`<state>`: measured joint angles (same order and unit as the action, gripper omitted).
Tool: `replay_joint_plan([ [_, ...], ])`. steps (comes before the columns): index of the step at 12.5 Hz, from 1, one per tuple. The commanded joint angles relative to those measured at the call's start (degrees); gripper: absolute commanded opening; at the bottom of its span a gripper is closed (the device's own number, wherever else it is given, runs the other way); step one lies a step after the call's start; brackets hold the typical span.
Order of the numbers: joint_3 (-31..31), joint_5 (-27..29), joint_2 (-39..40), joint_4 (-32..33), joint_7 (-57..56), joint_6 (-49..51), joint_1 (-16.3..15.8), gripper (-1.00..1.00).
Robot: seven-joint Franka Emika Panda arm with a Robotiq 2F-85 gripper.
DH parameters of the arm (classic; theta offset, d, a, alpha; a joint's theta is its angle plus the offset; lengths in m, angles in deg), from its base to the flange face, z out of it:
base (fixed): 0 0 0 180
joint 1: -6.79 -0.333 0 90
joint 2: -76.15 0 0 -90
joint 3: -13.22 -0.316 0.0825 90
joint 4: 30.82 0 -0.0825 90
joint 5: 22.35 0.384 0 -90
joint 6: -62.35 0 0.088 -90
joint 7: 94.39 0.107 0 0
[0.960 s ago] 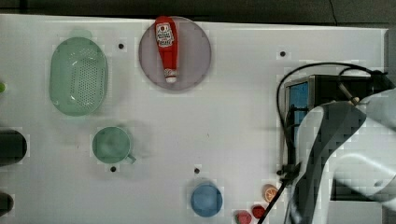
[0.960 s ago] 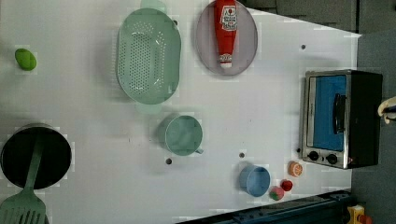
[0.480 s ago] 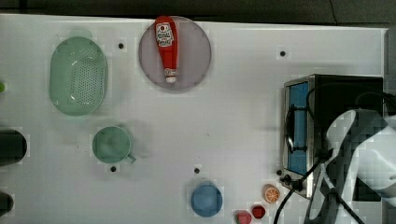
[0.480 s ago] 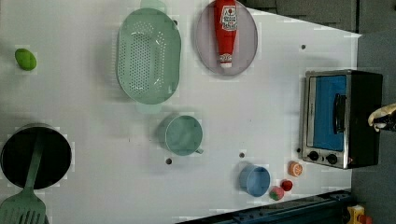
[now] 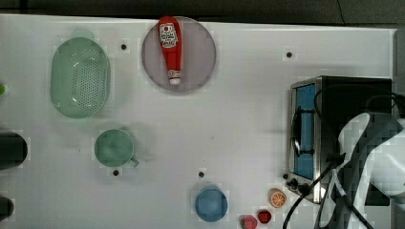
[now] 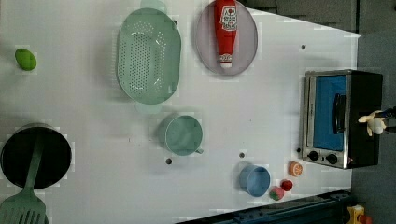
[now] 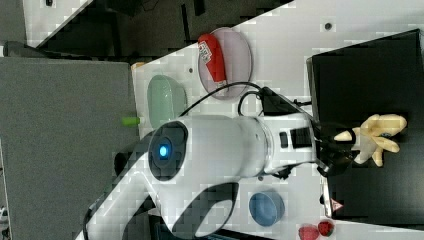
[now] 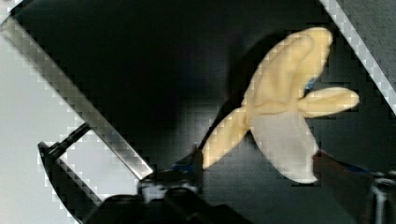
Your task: Pick banana from table and place on oven.
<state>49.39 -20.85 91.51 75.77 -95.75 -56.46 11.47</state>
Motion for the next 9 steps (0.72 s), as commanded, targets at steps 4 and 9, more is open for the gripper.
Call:
replay_joint_plan([
  [4, -0.56, -3.52, -6.66, -6.57, -2.08, 4.40, -3.49, 1.00],
  [9, -4.80, -9.22, -15.01, -13.88, 9.95, 23.92, -6.99, 1.00],
])
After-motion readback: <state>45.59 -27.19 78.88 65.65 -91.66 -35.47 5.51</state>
